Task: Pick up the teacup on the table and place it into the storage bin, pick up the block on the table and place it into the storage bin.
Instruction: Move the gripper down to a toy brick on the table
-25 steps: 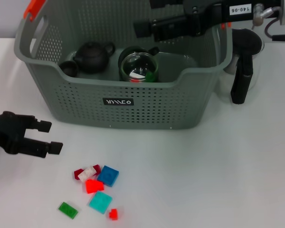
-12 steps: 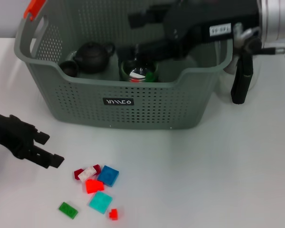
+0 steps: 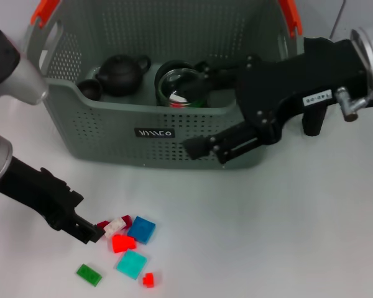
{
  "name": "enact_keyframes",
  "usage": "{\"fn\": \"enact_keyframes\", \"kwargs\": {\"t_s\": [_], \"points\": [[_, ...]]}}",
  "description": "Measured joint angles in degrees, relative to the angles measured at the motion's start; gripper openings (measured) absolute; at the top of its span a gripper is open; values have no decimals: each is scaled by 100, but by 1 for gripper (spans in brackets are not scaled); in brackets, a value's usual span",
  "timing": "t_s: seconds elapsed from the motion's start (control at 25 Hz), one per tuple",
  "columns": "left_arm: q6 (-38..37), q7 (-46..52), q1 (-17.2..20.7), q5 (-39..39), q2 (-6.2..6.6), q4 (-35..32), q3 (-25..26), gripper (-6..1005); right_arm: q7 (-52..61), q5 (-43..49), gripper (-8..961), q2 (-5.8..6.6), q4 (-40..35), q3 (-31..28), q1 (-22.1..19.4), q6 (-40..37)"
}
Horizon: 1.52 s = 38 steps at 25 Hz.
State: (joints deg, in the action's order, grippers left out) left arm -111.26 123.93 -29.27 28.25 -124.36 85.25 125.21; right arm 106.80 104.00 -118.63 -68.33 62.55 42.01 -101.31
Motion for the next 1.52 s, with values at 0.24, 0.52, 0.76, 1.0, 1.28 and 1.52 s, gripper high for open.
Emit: {"fn": "enact_keyframes", "kwargs": {"t_s": [0.24, 0.52, 0.76, 1.0, 1.28, 1.52], "points": [[223, 157, 140, 25, -12, 206, -350, 890, -195, 1, 946, 63, 256, -290, -76, -34], [675, 20, 152, -33, 10, 62, -981, 890, -393, 14, 945, 87, 582, -431, -87, -63], [970, -284, 210, -9, -9, 54, -1455, 890, -403, 0, 945, 118, 649, -470, -98, -65], [1275, -328, 236, -79, 1, -60, -1908, 890, -402, -2, 945, 112, 652, -517, -111, -33], [1666, -137, 195, -199, 2, -443, -2097, 887, -405, 8, 945, 103, 709, -568, -109, 23], [1771, 227, 187, -206, 7, -518, -2076, 884, -434, 13, 945, 105, 727, -585, -99, 45]]}}
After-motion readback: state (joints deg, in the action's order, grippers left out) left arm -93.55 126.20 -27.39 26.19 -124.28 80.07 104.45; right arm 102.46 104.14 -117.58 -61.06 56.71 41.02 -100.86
